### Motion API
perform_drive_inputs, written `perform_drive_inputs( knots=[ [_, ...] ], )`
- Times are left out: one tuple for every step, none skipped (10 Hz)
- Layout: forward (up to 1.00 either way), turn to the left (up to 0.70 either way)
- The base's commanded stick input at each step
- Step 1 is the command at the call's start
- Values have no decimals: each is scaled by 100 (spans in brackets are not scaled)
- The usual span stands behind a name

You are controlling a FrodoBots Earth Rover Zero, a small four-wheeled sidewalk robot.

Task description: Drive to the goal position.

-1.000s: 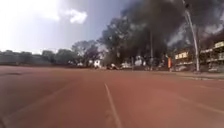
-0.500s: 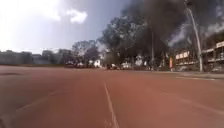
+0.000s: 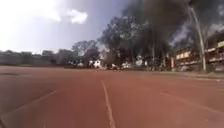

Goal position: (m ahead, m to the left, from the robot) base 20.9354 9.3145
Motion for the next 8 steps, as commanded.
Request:
perform_drive_inputs(
  knots=[
    [70,0],
    [70,0],
    [70,0],
    [70,0],
    [70,0],
    [70,0],
    [70,0],
    [70,0]
  ],
)
